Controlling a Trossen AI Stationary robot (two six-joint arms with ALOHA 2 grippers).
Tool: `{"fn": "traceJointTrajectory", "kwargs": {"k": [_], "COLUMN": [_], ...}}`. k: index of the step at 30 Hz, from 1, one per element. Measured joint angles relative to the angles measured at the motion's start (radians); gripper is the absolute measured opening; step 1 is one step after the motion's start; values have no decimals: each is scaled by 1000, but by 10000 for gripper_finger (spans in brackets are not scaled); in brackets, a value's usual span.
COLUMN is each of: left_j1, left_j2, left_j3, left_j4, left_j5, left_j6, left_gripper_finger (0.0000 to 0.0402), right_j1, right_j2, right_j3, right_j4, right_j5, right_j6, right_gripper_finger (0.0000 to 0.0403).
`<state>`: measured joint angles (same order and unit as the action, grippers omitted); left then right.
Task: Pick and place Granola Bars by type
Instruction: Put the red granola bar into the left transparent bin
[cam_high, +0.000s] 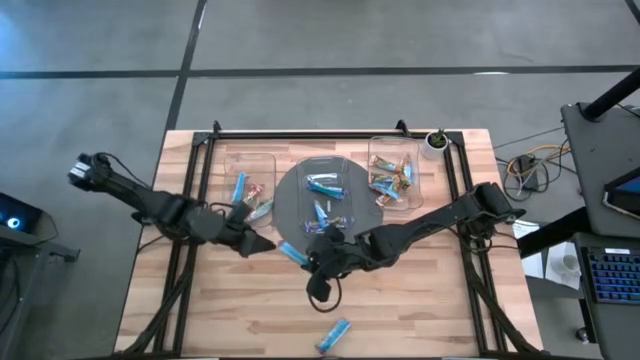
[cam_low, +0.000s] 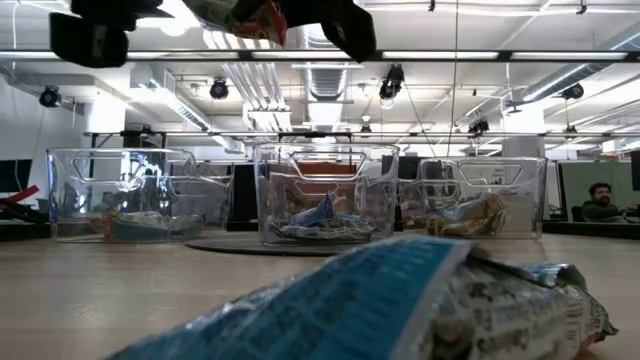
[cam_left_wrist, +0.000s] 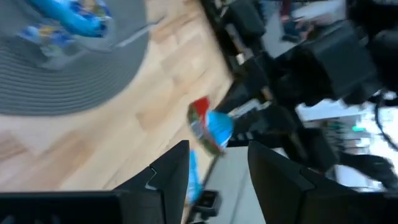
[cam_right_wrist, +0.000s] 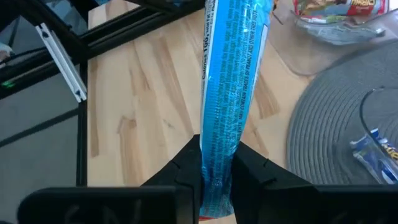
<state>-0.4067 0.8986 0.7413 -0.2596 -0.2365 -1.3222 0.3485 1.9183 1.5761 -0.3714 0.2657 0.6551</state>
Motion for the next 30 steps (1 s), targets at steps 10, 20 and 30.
{"fn": "traceJointTrajectory", "kwargs": {"k": [10,20,30], "left_j1": [73,78,79], "left_j2": [2,43,131], "left_j3": [-127,-146,-139], "left_j4": [202,287,383], "left_j5": [94,123,154], "left_j6": [-63,-69,-70], "left_gripper_finger": [147,147,147], "right_j1": [7,7,7], "right_j2": [14,14,14], "right_j3": [8,8,7], "right_j4": [-22,-22,-51], "right_j5": [3,6,14], "right_j6": [-4,-4,-4], "right_gripper_finger": [48,48,48]}}
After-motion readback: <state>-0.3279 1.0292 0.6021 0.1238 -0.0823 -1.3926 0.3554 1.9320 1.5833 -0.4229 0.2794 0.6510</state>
